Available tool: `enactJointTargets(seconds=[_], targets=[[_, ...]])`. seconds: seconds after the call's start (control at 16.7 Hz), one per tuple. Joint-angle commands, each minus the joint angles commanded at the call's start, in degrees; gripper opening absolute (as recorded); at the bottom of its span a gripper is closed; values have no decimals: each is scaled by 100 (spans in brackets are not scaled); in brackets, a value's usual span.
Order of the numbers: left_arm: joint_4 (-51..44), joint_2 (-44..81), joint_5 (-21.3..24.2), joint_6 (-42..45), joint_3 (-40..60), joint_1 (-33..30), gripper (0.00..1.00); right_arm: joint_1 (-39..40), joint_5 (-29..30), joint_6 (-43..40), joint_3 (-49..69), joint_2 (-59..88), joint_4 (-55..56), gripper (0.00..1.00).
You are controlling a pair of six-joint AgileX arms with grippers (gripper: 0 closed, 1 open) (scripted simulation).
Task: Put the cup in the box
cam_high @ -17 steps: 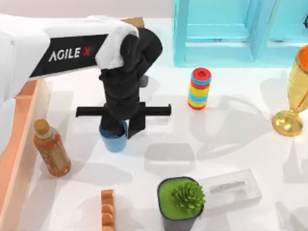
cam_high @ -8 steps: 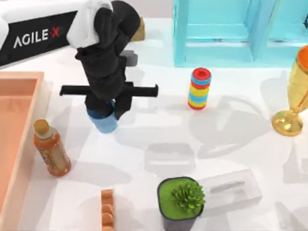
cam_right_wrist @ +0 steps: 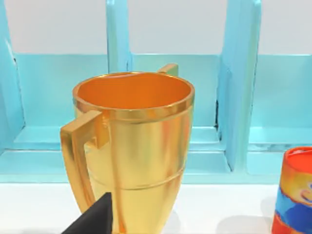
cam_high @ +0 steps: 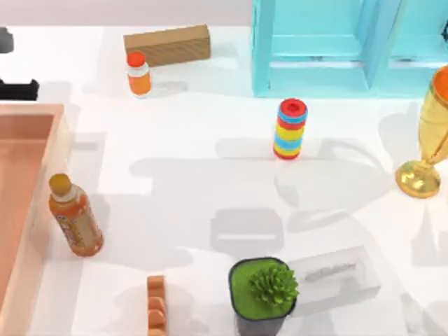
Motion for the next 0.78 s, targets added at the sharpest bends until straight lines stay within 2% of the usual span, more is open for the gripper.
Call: enactJointTargets(seconds=[0.24,0.6,0.78], targets=[[-582,-402,-199,523,-69,762,0,0,0,0,0,0,0,100],[-583,-401,-222,571,-77,780,0,0,0,0,0,0,0,100],[-175,-392,-214,618,-469,835,0,0,0,0,0,0,0,100]])
